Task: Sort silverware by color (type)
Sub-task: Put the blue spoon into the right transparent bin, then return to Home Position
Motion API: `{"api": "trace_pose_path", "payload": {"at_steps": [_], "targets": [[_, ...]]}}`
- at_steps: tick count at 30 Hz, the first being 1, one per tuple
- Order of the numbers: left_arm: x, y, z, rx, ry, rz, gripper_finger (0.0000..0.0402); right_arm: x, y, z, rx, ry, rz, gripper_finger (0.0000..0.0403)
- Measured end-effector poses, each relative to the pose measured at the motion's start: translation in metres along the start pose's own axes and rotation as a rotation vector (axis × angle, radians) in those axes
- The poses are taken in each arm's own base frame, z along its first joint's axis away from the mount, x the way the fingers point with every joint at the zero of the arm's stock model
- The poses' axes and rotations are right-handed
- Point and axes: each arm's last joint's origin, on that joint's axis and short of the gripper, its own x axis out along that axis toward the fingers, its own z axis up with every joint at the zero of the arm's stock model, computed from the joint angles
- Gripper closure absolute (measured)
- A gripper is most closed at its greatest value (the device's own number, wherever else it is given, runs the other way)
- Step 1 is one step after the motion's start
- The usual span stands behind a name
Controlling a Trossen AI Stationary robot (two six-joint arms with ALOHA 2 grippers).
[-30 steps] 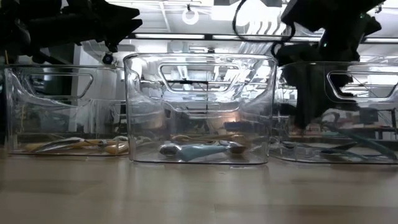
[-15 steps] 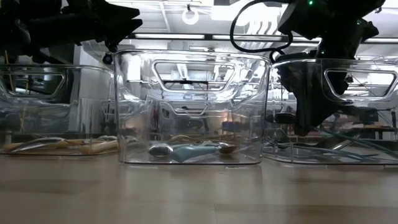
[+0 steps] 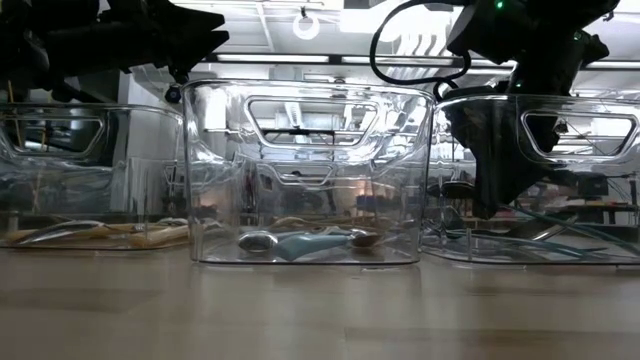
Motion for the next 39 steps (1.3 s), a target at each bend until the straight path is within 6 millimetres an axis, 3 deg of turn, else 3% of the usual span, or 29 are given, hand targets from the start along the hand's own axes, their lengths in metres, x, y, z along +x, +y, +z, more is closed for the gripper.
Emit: {"api": "trace_pose_path", "payload": {"at_steps": [28, 39], "targets": [[0.0, 0.0, -0.0002, -0.001, 0.002, 0.0, 0.0245, 0.0001, -0.0003, -0.0002, -0.012, 0.002, -0.002, 0.0387], [0.0, 0.0, -0.0003, -0.001, 0.003, 0.0, 0.0245, -0.0002, -0.0006, -0.0001, -0.008, -0.002, -0.008, 0.0312]]}}
